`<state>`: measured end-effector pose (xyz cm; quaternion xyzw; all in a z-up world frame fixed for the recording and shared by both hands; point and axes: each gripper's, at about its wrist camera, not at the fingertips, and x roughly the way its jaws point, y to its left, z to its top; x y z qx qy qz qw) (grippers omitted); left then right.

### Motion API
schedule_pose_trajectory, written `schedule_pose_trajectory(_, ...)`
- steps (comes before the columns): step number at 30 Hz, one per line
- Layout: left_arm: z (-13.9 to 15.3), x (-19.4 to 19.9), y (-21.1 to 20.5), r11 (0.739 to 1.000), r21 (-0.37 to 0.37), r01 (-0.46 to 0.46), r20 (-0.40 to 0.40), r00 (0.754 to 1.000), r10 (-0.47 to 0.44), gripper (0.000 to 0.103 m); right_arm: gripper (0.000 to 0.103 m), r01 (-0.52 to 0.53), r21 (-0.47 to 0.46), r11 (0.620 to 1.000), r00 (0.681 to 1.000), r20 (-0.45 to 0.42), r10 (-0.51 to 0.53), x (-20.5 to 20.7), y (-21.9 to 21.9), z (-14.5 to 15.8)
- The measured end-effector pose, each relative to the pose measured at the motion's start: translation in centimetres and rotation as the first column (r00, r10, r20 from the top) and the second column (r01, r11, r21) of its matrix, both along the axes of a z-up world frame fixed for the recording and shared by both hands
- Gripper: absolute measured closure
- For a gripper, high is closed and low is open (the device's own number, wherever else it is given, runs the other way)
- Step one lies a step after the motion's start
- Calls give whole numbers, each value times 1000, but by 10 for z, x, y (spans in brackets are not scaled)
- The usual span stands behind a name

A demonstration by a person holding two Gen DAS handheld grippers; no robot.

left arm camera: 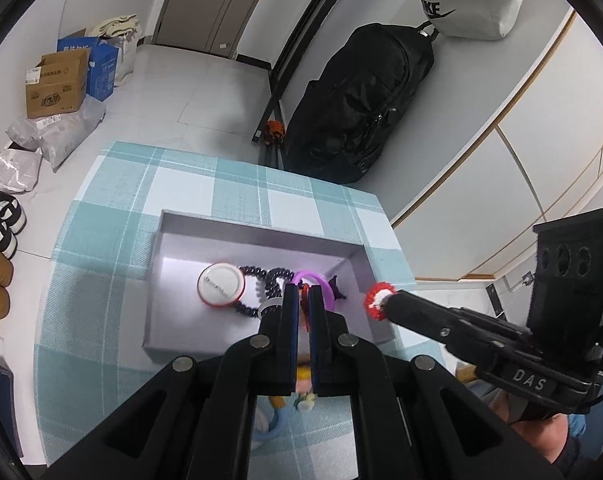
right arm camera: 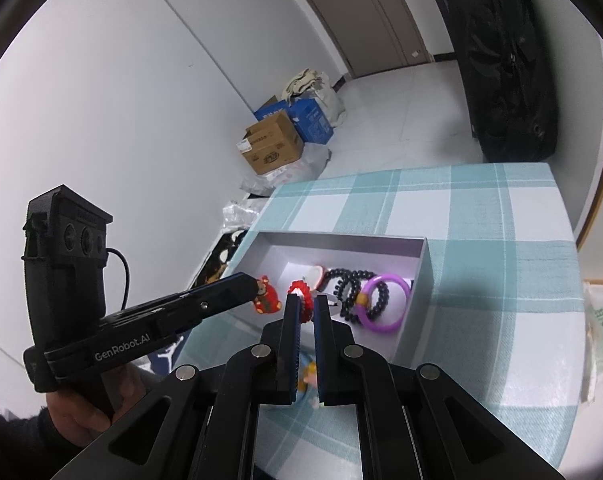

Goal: Organize jewelry
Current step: 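Lower the red clip into the grey box and open the right tool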

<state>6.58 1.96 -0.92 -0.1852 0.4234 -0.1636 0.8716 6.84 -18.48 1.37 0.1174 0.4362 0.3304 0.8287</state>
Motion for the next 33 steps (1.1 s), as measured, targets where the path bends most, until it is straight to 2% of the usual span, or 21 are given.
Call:
schedule_pose_trajectory(17, -14, 36, 1, 1000, -29, -5, -71, 997, 3, 102, 97, 27, 12, 1000, 997, -73, -26, 44, 6, -16)
schedule_pose_trajectory(28, -22, 44, 1, 999, -39, -14, -102, 995, 10, 102, 97, 43, -4, 999, 993, -107, -43, 52, 7, -25)
schedule_pose_trajectory(33, -21, 46, 1, 999, -48, -22, -102, 995, 18, 102, 96, 57, -7, 998, 994, -96, -57, 52, 5, -23)
